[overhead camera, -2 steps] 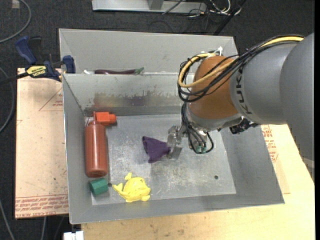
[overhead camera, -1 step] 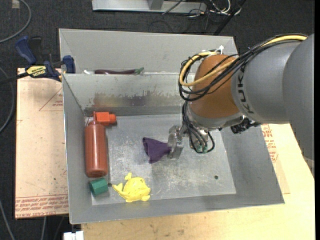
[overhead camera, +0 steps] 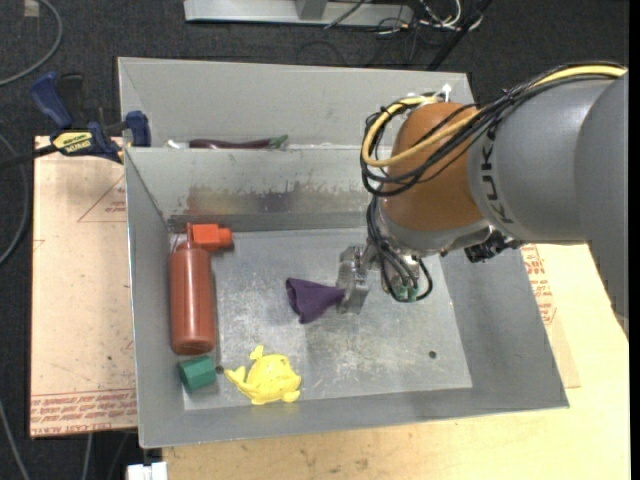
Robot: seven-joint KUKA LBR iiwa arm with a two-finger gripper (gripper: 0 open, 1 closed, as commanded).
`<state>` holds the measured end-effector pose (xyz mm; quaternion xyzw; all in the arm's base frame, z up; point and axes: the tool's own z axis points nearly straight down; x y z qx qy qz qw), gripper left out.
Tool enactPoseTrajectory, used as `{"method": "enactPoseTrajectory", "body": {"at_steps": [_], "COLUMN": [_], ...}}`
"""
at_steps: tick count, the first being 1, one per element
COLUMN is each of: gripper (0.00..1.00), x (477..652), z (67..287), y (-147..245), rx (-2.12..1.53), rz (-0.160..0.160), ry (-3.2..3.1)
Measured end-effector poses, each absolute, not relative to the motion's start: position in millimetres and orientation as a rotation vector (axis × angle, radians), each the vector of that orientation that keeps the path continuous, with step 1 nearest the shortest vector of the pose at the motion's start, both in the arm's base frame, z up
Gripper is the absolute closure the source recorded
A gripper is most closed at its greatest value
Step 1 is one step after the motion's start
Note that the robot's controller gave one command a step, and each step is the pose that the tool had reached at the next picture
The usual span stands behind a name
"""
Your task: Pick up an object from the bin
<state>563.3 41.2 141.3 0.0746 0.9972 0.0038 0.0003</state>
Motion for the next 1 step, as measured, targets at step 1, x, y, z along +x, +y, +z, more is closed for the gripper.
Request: {"method": "enactPoseTrajectory", "body": {"at_steps": [1], "gripper": [1.00], "x": [563.4], "z": [150.5], "y": [41.2], "rx": [0.234], "rz": [0.012], "ry": [3.133]}}
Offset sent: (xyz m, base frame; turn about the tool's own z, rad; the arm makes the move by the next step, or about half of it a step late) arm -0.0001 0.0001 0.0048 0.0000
